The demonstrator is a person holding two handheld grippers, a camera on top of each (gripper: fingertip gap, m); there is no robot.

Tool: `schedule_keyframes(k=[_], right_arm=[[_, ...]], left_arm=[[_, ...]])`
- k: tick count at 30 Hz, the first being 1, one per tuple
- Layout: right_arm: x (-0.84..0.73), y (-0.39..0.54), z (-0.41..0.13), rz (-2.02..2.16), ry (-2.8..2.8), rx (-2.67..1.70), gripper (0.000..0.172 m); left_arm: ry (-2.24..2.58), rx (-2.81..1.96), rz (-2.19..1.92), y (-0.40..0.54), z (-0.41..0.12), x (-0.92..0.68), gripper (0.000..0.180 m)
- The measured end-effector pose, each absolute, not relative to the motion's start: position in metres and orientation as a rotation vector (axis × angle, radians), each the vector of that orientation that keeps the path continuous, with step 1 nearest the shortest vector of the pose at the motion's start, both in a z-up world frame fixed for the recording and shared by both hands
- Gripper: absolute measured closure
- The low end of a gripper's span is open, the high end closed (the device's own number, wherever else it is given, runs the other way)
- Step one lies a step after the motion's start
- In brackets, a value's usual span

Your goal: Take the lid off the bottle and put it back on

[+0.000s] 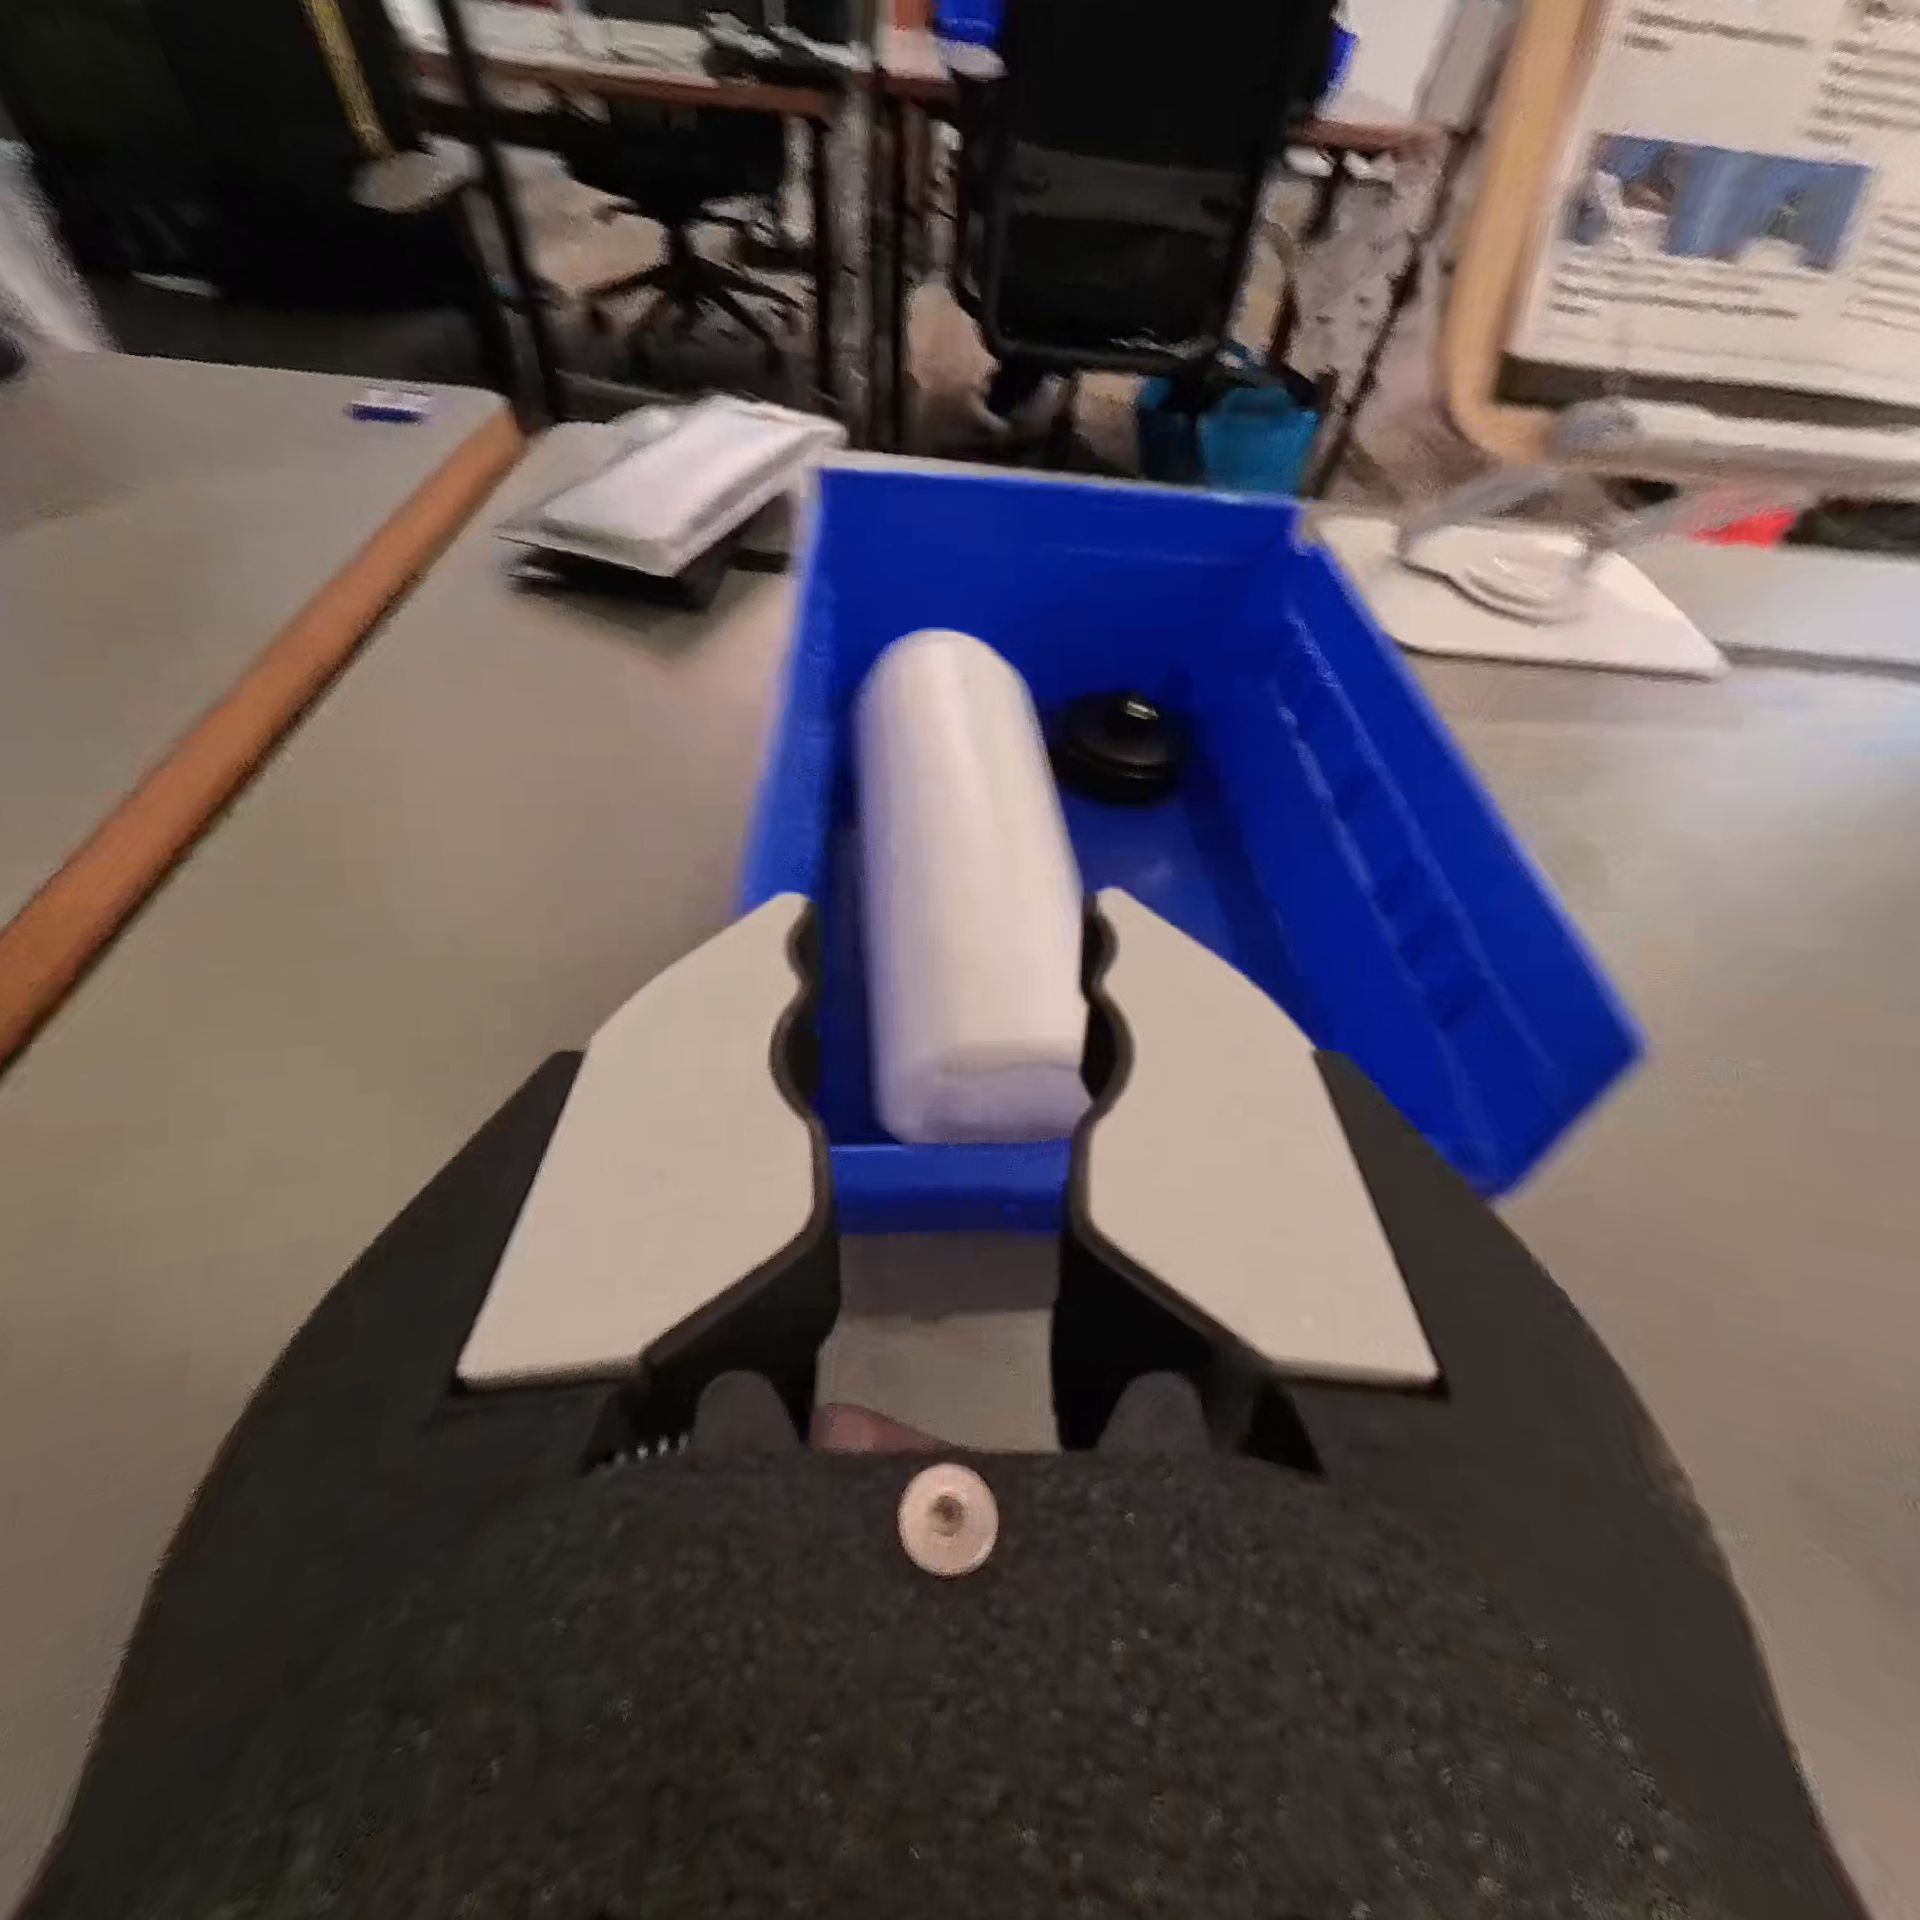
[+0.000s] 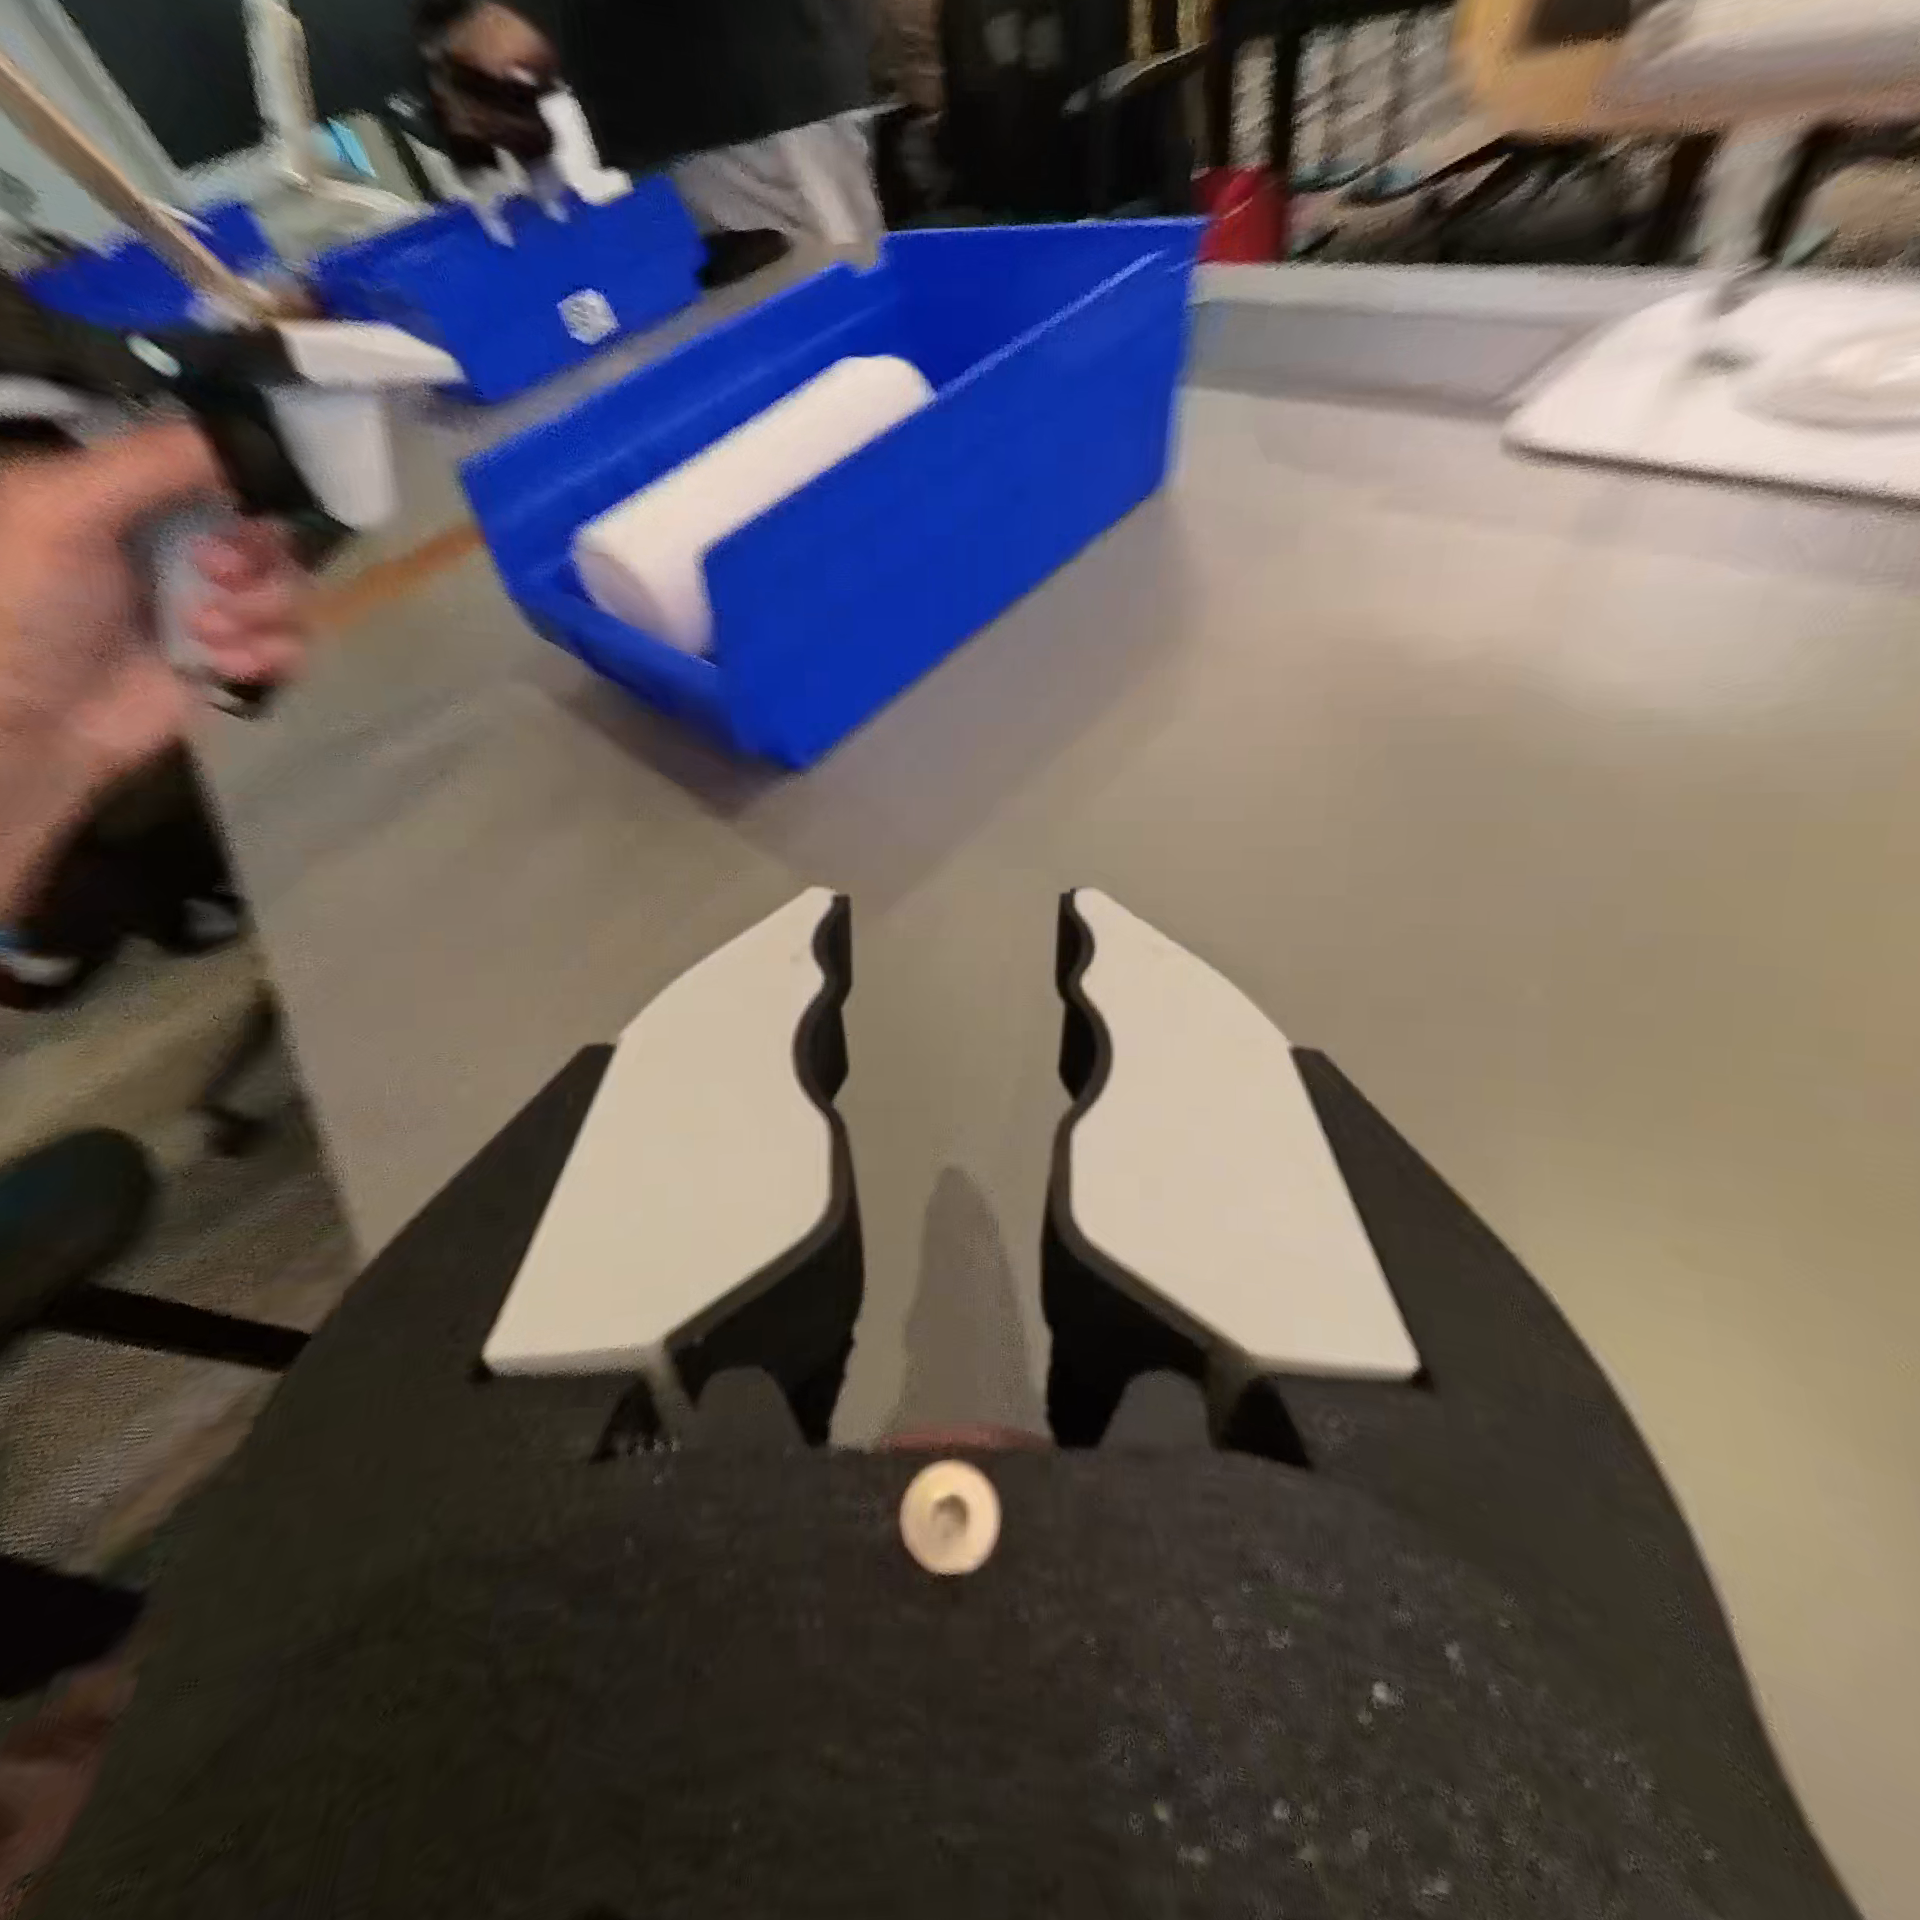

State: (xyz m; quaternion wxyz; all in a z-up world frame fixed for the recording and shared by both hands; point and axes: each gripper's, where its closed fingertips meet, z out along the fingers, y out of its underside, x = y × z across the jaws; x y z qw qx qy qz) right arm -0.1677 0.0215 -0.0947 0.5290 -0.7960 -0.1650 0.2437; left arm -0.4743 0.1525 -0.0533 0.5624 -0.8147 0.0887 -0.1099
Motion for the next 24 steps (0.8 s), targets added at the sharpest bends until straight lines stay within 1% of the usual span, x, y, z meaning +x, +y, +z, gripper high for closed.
schedule_keyframes(k=[1, 4, 7, 9, 11, 13, 17, 19, 22, 24], right_arm=[[-0.148, 0.016, -0.095, 0.503, -0.411, -1.896, 0.134], [-0.098, 0.001, -0.096, 0.304, -0.465, -1.884, 0.134], [-0.055, -0.010, -0.092, 0.149, -0.442, -1.852, 0.133], [-0.021, -0.017, -0.078, 0.045, -0.312, -1.748, 0.133], [0.011, -0.034, -0.071, -0.050, -0.192, -1.636, 0.133], [0.032, -0.047, -0.065, -0.072, -0.123, -1.613, 0.132], [0.064, -0.052, -0.064, -0.094, -0.046, -1.604, 0.117], [0.064, -0.050, -0.066, -0.084, -0.070, -1.608, 0.107], [0.050, -0.046, -0.072, -0.247, -0.234, -1.612, 0.113], [0.034, -0.042, -0.085, -0.269, -0.297, -1.650, 0.118]], left_arm=[[0.261, -1.940, -0.294, 0.147, -0.053, -0.455, 0.129], [0.428, -1.963, -0.489, 0.118, -0.054, -0.379, 0.124], [0.553, -1.951, -0.690, 0.073, -0.061, -0.300, 0.125], [0.600, -1.927, -0.759, 0.040, -0.074, -0.260, 0.128], [0.654, -1.926, -0.706, 0.014, -0.097, -0.240, 0.128], [0.692, -1.936, -0.668, -0.003, -0.117, -0.229, 0.129], [0.729, -1.905, -0.574, -0.002, -0.125, -0.224, 0.125], [0.736, -1.878, -0.557, 0.002, -0.125, -0.225, 0.125], [0.748, -1.887, -0.537, 0.007, -0.130, -0.226, 0.125], [0.743, -1.902, -0.559, 0.009, -0.133, -0.227, 0.125]])
